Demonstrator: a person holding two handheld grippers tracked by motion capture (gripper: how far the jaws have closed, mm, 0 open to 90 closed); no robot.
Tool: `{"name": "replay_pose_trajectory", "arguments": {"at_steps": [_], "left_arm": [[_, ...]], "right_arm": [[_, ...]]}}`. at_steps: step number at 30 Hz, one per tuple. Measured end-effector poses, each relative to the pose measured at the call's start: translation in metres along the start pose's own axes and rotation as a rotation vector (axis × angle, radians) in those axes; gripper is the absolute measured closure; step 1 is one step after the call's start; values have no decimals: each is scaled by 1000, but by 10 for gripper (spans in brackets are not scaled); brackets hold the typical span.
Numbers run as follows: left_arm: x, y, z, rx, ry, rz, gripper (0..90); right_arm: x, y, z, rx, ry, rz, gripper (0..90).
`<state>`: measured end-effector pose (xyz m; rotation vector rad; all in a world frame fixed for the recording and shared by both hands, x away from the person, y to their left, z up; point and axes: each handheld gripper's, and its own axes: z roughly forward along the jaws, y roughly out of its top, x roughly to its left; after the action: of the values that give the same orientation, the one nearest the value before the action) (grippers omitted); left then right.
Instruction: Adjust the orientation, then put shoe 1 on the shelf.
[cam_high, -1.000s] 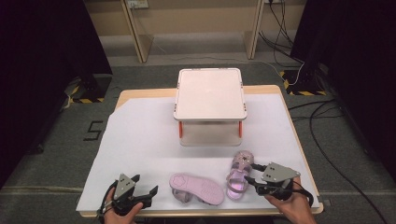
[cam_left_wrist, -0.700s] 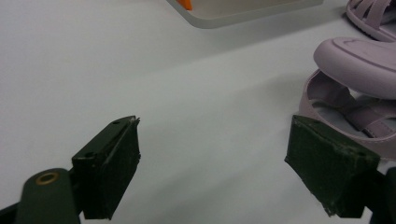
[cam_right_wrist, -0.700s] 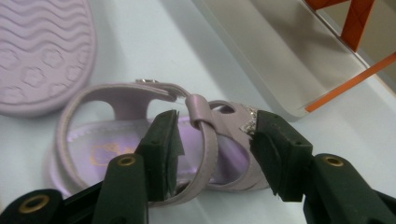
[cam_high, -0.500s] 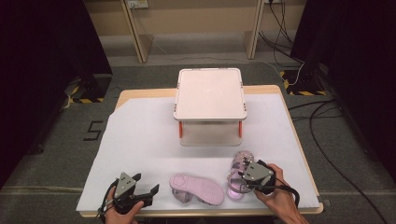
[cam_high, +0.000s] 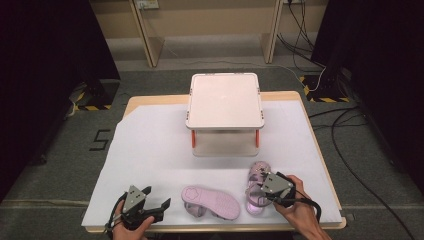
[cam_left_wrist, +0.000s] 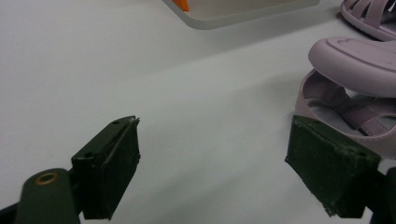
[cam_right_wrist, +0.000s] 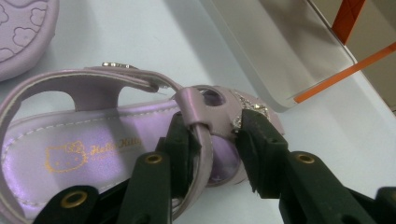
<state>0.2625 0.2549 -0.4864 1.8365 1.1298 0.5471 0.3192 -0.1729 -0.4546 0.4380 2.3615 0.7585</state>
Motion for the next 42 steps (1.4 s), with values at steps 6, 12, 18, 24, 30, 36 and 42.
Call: {"name": "replay_pose_trajectory", "arguments": {"at_steps": [6,12,18,24,30,36,42], "left_arm": [[1,-1,-2,-1,2,-4,162],[1,-1,-2,4,5,-2,162],[1,-1,-2,4,0,2,162],[1,-1,-2,-1,3,0,162],[1,-1,-2,-1,3,-2,162],[1,-1,-2,3,-1,-3,162],[2,-1,-2,3,-2,-4,162]], "right_arm": [[-1,0,1,-3,3,5,676],[0,3,-1,5,-27,-75,811],[-5,5,-6,-20,-52,-108,851],[-6,16,-9,-76,-75,-136,852],[-10,41,7,-142,-87,-173,851],[-13,62,26,-170,-107,-216,850],[-20,84,57,-188,-135,-247,849]]}}
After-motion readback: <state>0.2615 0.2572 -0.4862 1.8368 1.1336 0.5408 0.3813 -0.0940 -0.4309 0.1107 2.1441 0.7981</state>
